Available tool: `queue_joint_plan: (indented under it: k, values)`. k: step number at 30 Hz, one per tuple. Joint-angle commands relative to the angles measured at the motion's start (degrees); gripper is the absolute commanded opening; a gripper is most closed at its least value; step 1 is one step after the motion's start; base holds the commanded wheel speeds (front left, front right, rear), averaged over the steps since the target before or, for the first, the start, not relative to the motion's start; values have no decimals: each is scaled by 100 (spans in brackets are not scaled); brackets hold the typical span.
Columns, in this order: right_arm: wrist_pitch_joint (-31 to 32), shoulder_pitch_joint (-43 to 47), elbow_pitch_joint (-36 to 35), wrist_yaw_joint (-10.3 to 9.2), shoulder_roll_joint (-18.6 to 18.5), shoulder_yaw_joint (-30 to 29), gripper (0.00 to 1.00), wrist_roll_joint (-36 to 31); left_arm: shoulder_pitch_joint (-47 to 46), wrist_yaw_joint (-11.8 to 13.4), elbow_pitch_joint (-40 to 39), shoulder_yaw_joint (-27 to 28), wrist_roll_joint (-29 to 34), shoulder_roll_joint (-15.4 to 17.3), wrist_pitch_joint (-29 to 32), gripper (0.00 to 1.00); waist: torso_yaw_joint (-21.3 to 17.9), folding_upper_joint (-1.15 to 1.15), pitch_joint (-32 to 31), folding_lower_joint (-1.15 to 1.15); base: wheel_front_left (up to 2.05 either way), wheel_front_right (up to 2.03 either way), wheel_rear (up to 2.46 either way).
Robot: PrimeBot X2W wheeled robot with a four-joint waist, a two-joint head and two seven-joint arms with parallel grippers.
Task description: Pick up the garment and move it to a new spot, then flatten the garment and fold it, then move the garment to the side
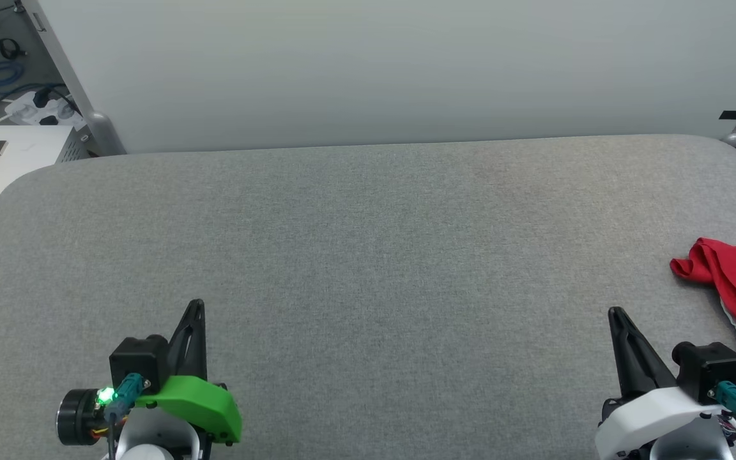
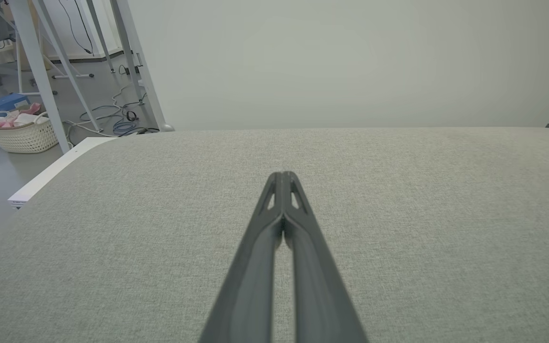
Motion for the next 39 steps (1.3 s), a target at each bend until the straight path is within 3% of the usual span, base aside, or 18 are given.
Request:
queue_joint_plan:
  k: [1, 39]
  values:
    - [-2, -106, 40, -3, 1, 18, 0, -67, 38, -34, -45, 34, 93, -66, 40, 0, -2, 0, 1, 0, 0, 0, 0]
    - [20, -408, 356, -5, 2, 66, 0, -360, 62, -161, -477, 384, 801, -492, 460, 0, -40, 0, 32, 0, 0, 0, 0]
